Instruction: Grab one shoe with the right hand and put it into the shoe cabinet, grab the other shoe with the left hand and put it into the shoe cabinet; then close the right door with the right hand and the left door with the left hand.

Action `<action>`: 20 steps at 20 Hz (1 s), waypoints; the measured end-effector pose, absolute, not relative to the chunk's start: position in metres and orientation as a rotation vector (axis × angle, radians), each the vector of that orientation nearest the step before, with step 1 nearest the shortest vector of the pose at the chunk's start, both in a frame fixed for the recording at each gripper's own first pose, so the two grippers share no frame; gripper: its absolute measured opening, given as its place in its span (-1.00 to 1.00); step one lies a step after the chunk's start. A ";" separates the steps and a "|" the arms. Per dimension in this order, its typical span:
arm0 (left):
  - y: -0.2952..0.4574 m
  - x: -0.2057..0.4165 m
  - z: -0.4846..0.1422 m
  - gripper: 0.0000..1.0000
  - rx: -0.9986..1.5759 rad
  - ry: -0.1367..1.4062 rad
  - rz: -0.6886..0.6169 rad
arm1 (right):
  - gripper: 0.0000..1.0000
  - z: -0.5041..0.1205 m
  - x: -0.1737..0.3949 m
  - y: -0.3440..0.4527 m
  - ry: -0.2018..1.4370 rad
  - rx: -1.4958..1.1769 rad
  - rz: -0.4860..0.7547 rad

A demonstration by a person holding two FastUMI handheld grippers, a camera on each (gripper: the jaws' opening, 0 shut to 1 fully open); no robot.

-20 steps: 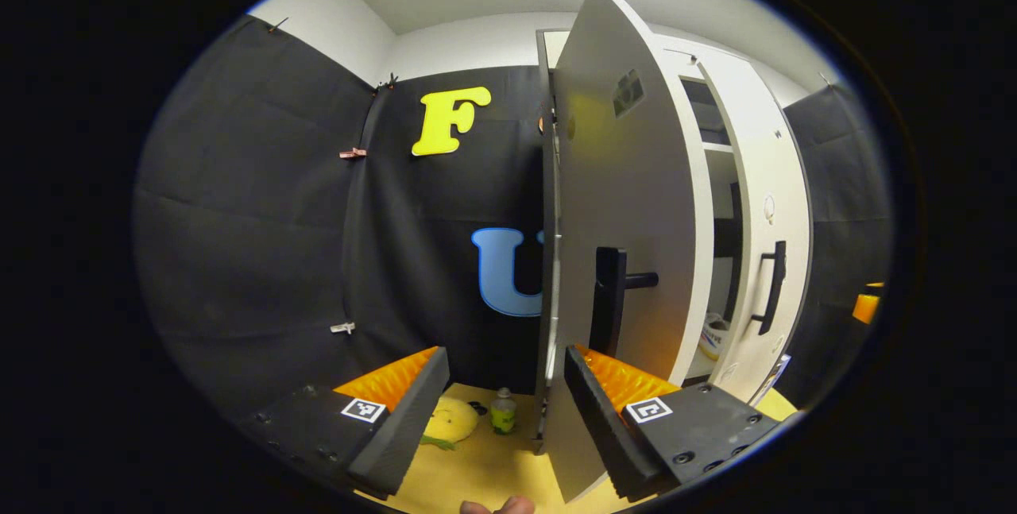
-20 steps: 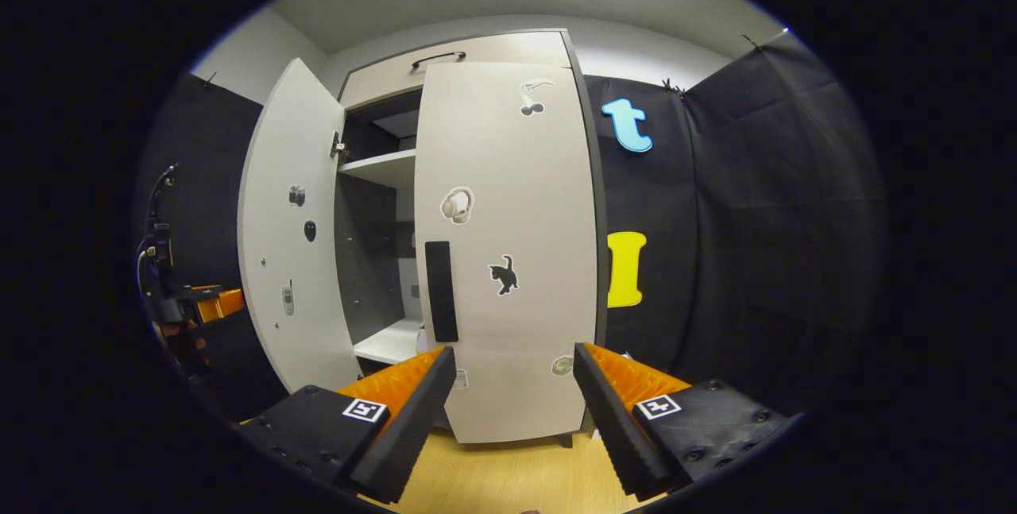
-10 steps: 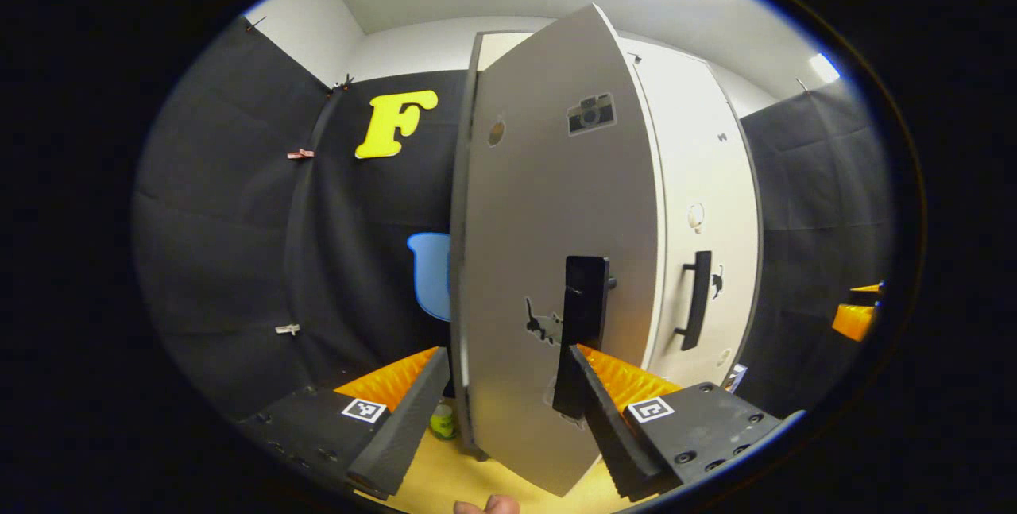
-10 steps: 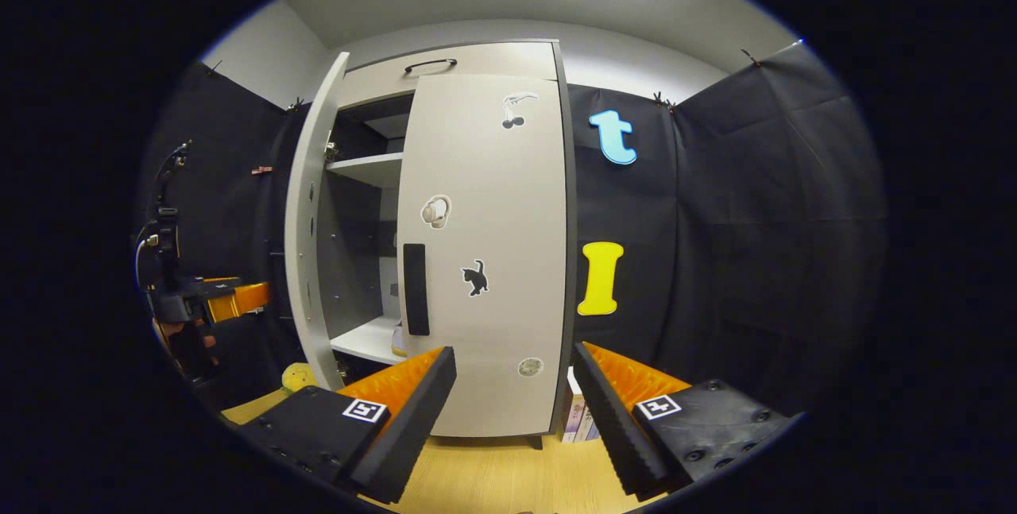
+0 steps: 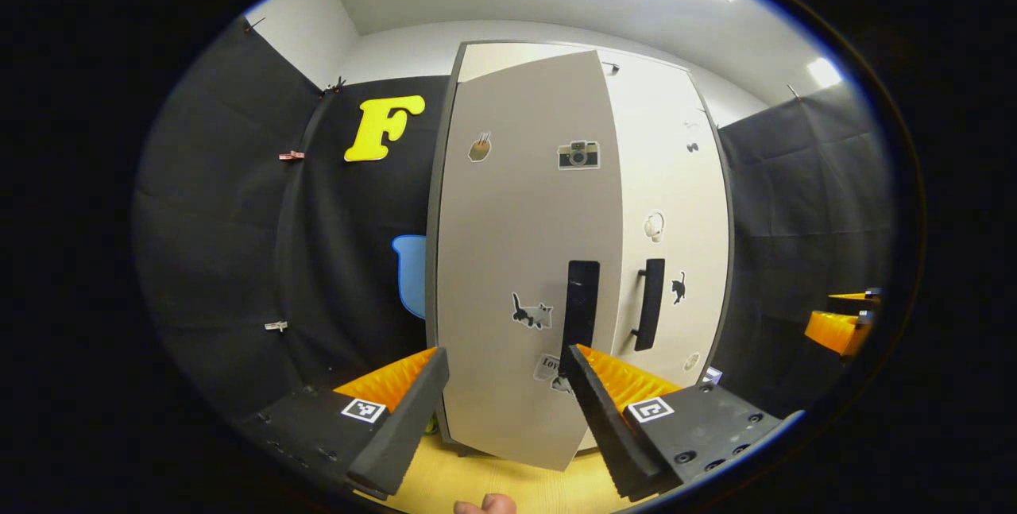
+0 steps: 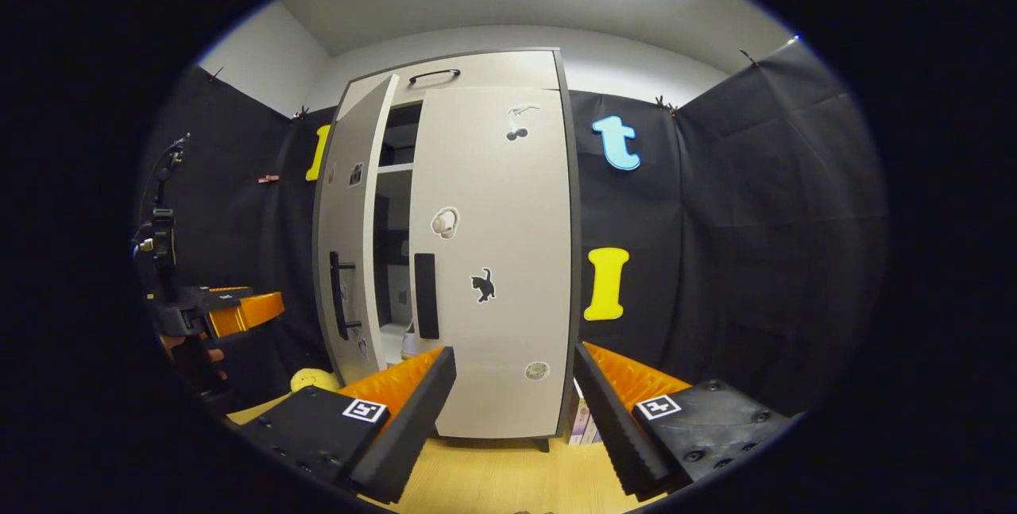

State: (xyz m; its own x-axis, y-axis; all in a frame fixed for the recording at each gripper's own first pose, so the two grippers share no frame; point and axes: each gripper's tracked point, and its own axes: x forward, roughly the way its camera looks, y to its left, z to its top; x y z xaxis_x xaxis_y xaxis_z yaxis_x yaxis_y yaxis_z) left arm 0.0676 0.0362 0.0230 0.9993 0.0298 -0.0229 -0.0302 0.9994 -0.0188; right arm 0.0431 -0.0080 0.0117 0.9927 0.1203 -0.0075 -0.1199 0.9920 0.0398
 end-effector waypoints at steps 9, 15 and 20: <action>0.038 0.043 0.010 0.89 -0.015 0.060 0.029 | 0.96 0.006 0.036 0.013 0.017 0.039 0.147; 0.038 0.034 0.005 0.90 -0.019 0.074 0.023 | 0.96 0.007 0.034 0.016 0.009 0.041 0.133; 0.034 0.032 -0.001 0.90 -0.020 0.086 0.006 | 0.96 0.003 0.033 0.017 0.017 0.045 0.128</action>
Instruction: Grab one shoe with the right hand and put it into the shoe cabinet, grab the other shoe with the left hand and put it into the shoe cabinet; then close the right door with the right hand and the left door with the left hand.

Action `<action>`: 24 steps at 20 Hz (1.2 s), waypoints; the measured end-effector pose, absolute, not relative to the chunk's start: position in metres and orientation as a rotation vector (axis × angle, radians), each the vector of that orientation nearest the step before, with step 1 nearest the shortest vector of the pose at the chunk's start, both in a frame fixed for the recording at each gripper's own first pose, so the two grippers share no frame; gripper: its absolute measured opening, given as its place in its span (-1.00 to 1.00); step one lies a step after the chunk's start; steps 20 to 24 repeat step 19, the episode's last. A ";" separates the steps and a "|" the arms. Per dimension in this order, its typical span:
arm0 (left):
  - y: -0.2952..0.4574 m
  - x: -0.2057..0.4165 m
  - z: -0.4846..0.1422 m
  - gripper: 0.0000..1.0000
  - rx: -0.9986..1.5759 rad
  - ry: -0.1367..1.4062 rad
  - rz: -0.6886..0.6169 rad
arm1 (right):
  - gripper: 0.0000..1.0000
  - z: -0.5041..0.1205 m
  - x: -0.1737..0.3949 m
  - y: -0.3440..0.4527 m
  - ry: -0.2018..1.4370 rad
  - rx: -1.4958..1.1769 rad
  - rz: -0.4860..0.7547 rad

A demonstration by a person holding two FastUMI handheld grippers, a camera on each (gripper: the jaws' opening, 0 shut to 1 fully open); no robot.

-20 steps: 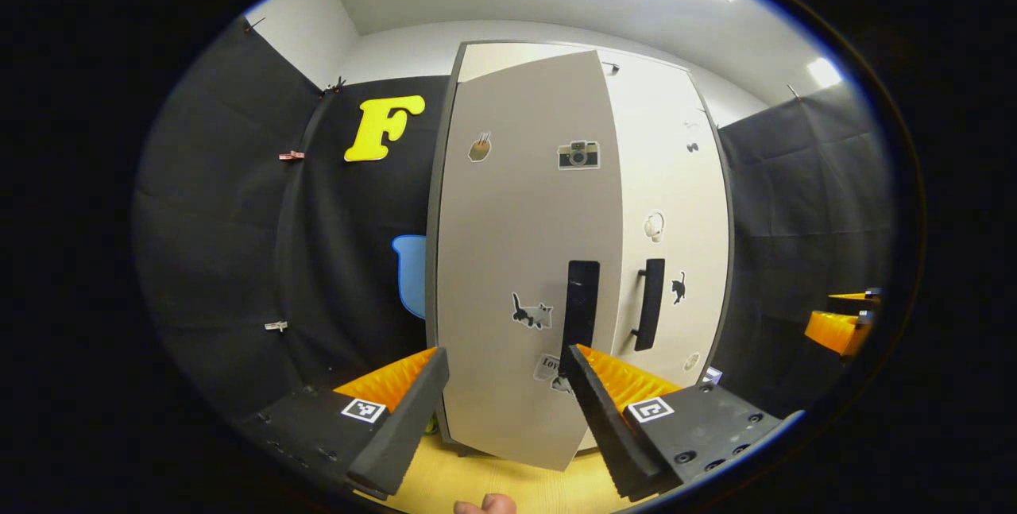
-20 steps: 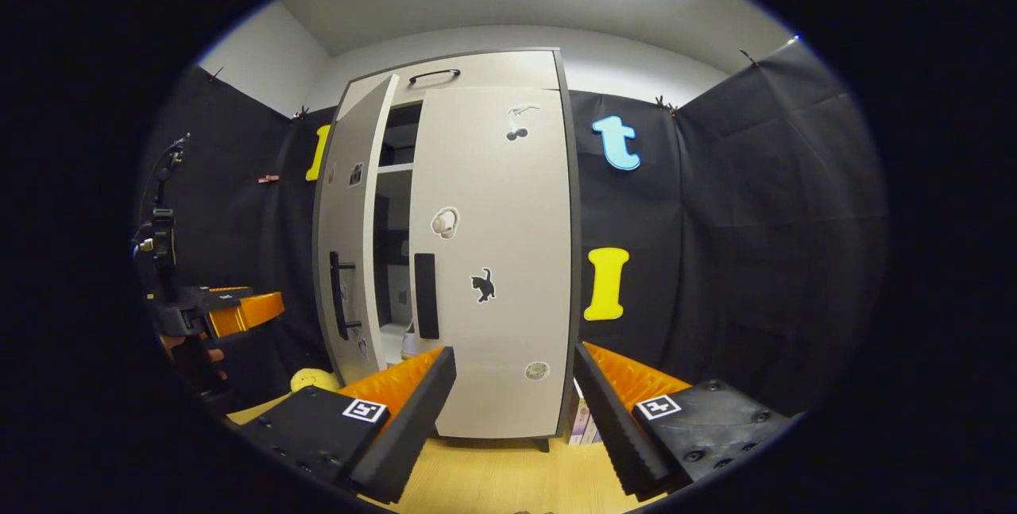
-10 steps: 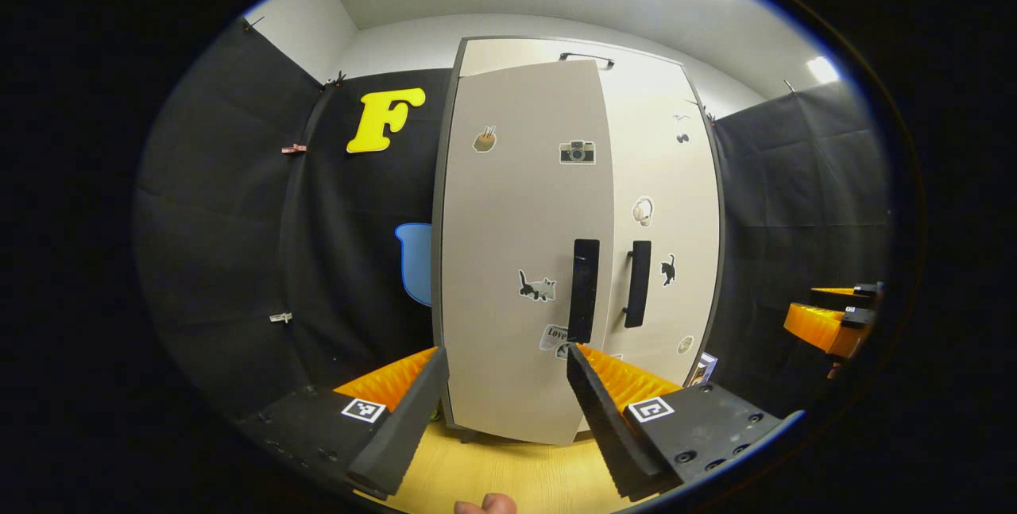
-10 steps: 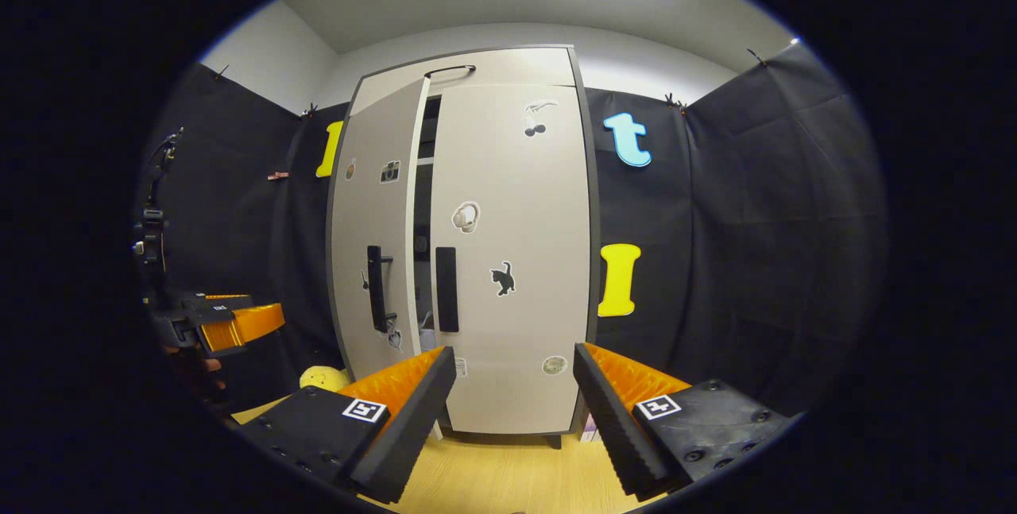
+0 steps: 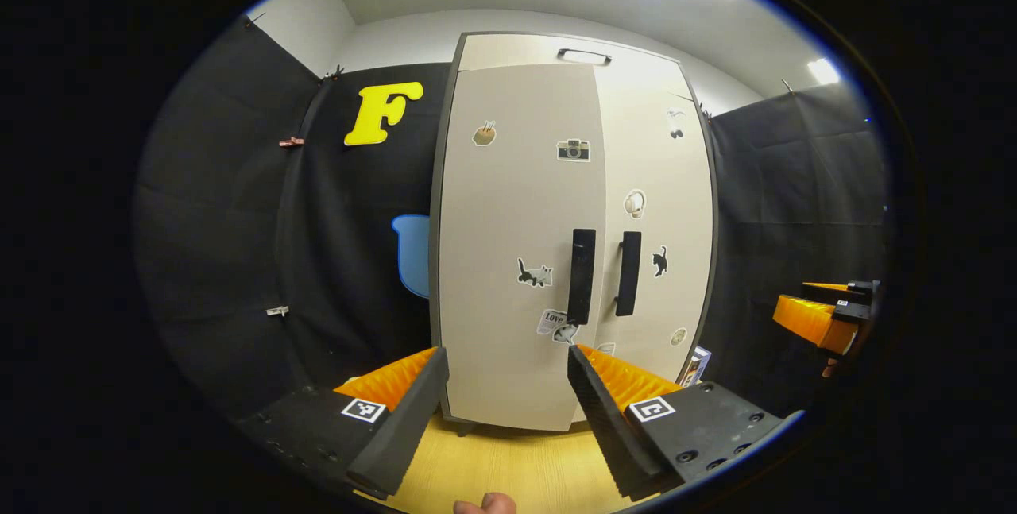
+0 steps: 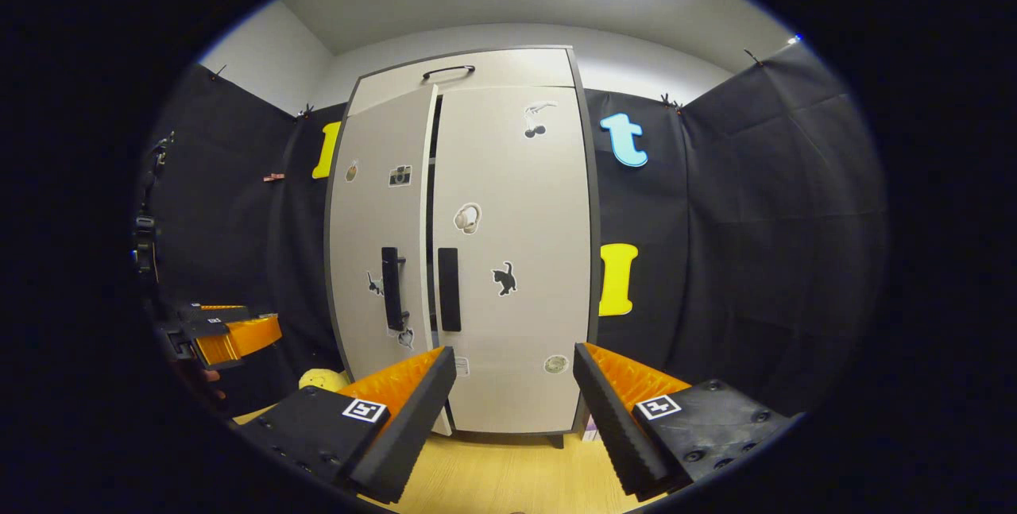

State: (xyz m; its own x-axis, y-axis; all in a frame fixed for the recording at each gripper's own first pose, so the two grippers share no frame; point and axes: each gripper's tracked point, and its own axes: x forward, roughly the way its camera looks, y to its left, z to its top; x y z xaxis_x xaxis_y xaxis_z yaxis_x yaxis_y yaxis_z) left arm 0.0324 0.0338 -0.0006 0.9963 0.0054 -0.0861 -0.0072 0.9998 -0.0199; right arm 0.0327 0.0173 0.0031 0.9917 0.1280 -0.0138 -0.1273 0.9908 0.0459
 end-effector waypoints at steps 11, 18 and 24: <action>0.034 0.032 -0.003 0.90 -0.023 0.090 0.006 | 0.96 0.002 0.028 0.012 0.020 0.050 0.125; 0.032 0.032 -0.003 0.91 -0.014 0.092 0.007 | 0.96 0.001 0.028 0.011 0.022 0.051 0.127; 0.031 0.032 -0.003 0.90 -0.012 0.091 0.007 | 0.96 0.001 0.028 0.011 0.022 0.053 0.126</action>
